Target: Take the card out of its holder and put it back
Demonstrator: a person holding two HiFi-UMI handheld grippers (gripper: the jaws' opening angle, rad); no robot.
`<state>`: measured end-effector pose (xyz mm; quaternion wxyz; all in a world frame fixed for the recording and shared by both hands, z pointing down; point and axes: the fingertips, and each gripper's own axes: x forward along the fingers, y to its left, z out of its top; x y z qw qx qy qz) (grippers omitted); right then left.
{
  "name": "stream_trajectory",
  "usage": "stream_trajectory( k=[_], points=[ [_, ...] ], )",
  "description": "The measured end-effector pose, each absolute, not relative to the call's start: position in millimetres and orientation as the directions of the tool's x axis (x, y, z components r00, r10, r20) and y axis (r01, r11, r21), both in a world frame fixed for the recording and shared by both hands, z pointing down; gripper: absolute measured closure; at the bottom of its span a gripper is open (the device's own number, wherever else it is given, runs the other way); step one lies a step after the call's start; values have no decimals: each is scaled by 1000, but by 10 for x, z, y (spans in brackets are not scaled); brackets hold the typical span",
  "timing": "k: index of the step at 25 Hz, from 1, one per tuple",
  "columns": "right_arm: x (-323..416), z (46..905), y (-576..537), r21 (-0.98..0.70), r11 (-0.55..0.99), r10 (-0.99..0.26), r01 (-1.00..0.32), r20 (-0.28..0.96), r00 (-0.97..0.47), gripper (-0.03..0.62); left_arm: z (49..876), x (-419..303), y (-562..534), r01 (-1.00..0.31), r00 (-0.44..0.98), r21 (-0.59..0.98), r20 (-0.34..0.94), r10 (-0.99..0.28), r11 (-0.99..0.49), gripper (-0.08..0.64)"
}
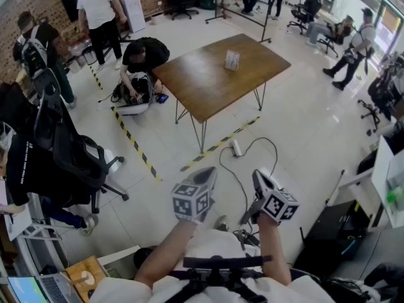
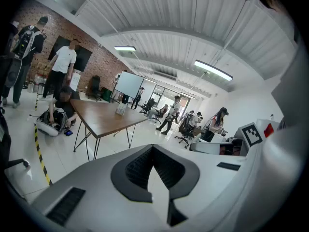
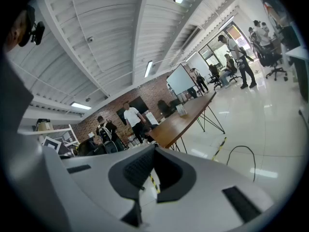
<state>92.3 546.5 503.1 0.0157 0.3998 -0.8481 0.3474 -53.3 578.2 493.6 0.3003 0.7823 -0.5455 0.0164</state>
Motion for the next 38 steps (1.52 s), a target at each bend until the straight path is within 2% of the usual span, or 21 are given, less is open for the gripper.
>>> stream_trajectory(
  k=[17,27,33,38],
  points=[
    [1028,5135,5042,-596,431,-668,-678,295,-684,589,5054,-416,5339,-870,405,439,376,-834,-224,560],
    [1598,5073,4553,-620,409,-702,-669,255,-665,589,5041,-84,4893,-883,386,418,385,-838,-214,560],
    [1854,5186,4316,-578,406,-698,-708,303,-648,591,5150,131,4725,-882,384,425,400,-832,-203,560],
    [1838,5281,4165,-609,420,-660,-673,304,-687,591,5231,162,4578,-881,378,434,408,-831,-188,560]
  ],
)
